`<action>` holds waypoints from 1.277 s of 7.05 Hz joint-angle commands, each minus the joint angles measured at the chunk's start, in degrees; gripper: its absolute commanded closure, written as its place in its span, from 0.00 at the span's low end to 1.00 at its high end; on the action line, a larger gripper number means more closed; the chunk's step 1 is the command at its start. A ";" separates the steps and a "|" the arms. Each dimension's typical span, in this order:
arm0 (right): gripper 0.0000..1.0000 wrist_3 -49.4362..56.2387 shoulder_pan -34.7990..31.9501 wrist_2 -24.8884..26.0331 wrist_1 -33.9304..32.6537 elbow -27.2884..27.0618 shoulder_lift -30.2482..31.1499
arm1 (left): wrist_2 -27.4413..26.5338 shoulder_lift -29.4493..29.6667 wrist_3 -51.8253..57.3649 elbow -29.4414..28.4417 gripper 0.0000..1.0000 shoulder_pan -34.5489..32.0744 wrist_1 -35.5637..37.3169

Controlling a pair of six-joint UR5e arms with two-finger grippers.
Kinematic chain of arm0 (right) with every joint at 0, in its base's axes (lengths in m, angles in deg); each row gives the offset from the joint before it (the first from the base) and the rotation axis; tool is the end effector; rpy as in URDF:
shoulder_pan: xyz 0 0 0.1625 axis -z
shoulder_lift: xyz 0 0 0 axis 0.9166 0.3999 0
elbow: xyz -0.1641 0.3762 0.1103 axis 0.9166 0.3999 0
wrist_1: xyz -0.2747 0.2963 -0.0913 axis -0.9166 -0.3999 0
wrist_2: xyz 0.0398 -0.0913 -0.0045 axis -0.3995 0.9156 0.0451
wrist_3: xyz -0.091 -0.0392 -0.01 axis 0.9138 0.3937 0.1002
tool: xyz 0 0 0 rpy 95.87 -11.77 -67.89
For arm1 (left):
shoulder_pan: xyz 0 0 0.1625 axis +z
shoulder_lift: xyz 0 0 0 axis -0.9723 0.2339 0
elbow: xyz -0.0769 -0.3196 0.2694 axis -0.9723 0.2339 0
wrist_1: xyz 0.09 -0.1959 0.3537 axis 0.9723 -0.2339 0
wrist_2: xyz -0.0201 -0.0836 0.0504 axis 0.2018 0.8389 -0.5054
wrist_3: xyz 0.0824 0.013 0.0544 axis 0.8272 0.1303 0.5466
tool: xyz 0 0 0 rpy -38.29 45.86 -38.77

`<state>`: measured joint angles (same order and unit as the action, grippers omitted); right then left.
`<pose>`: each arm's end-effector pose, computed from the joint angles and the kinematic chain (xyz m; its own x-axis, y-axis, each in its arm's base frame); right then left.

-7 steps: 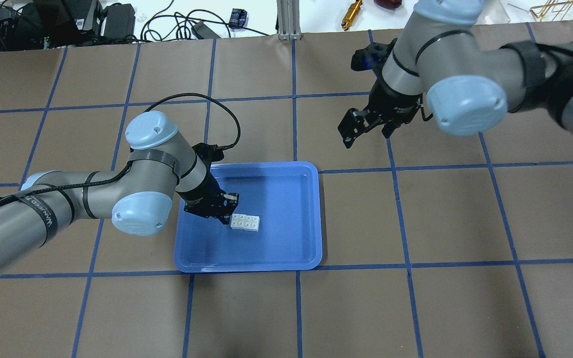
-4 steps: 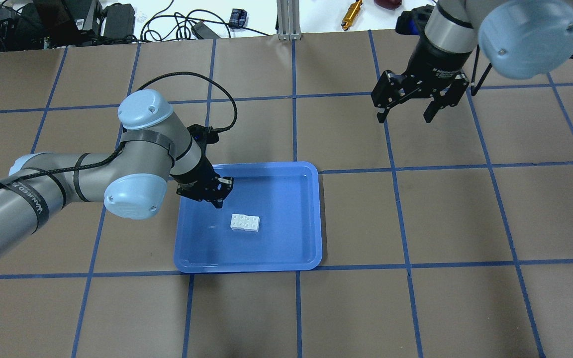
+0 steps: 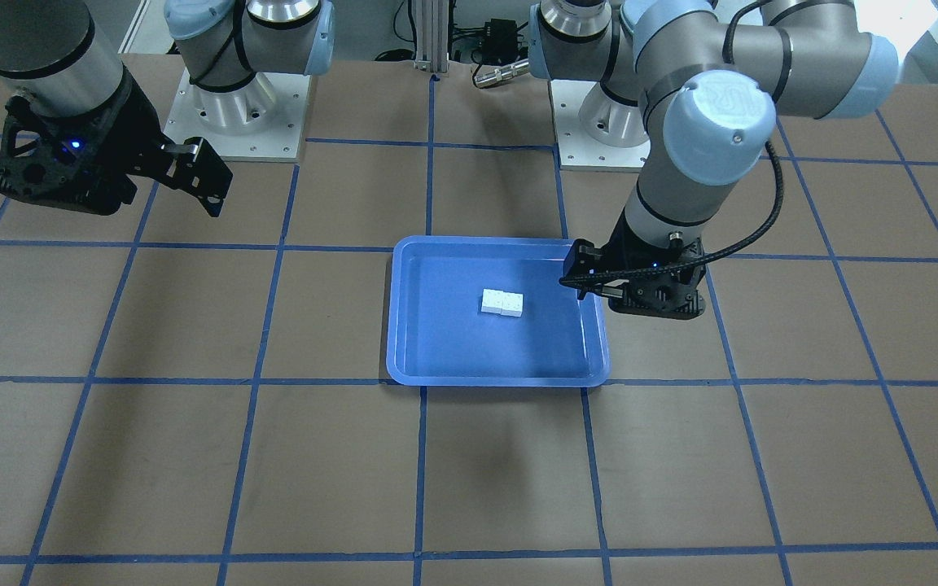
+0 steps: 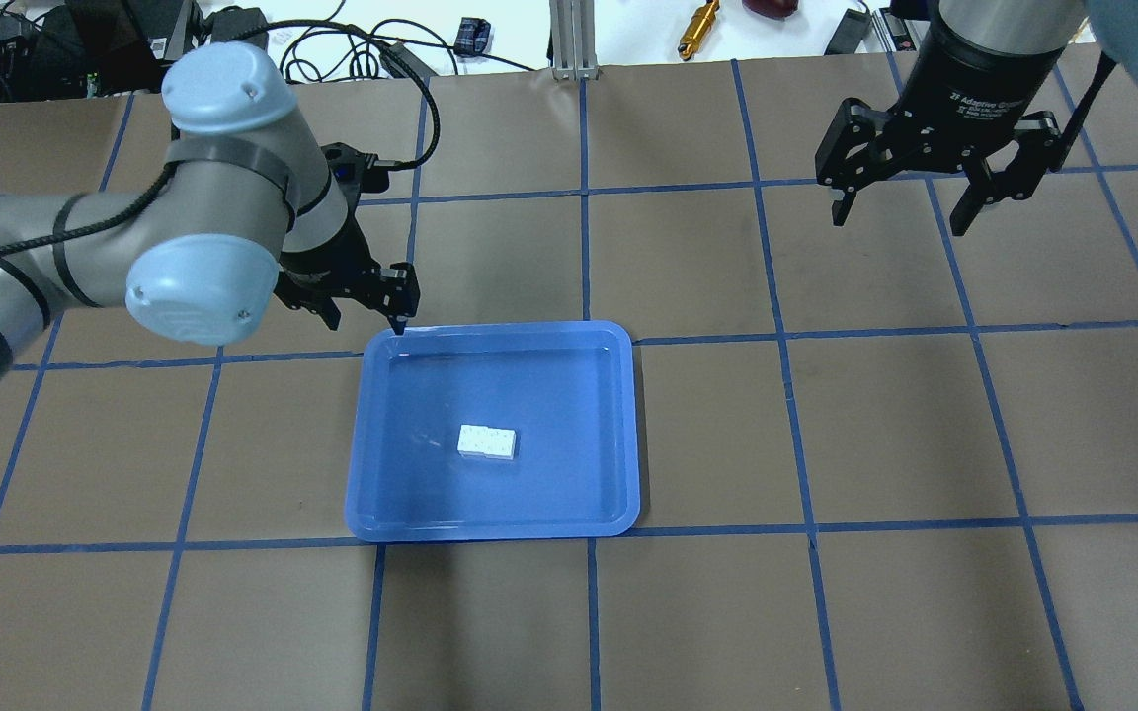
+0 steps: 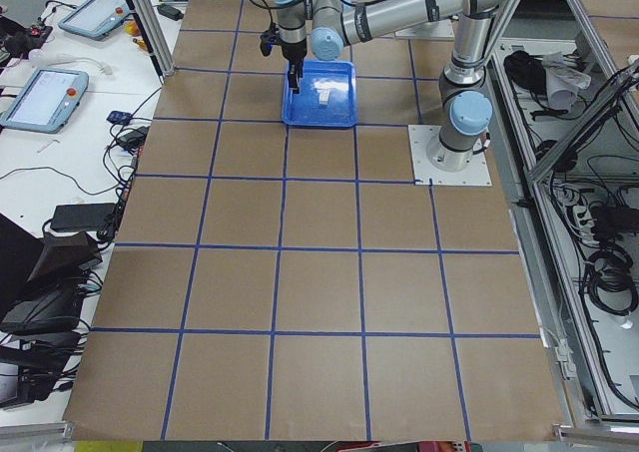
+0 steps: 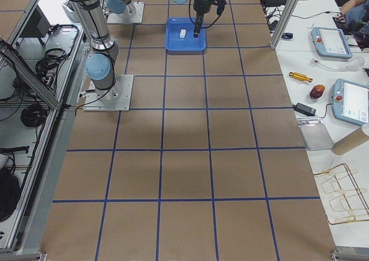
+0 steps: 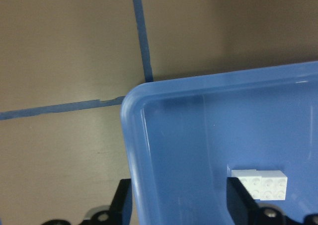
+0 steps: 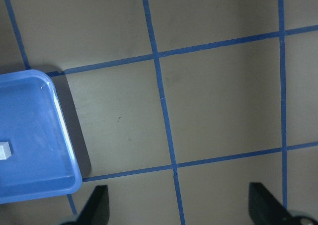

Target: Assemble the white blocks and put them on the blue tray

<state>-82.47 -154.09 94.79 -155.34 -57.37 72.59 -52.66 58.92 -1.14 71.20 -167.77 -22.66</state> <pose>0.1146 -0.5018 0.4884 -0.9868 0.1617 -0.0022 0.1602 0.9797 0.1206 -0.1420 -0.5316 0.3799 -0.9934 0.1109 -0.0294 0.1091 0.9924 0.0576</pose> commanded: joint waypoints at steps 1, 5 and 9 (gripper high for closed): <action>0.00 -0.05 -0.14 0.17 0.34 -1.93 0.97 | -0.31 -3.66 0.21 -5.11 0.00 0.42 -4.17; 0.00 0.13 -0.14 0.26 0.34 -3.25 2.11 | 0.39 -9.75 0.30 -5.47 0.00 2.17 -5.93; 0.00 0.13 -0.14 0.26 0.08 -3.87 2.11 | 1.71 -9.32 0.48 -5.29 0.00 2.88 -5.75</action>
<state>-82.34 -154.23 95.04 -155.18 -60.94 74.66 -50.95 49.33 -0.82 65.88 -164.95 -28.43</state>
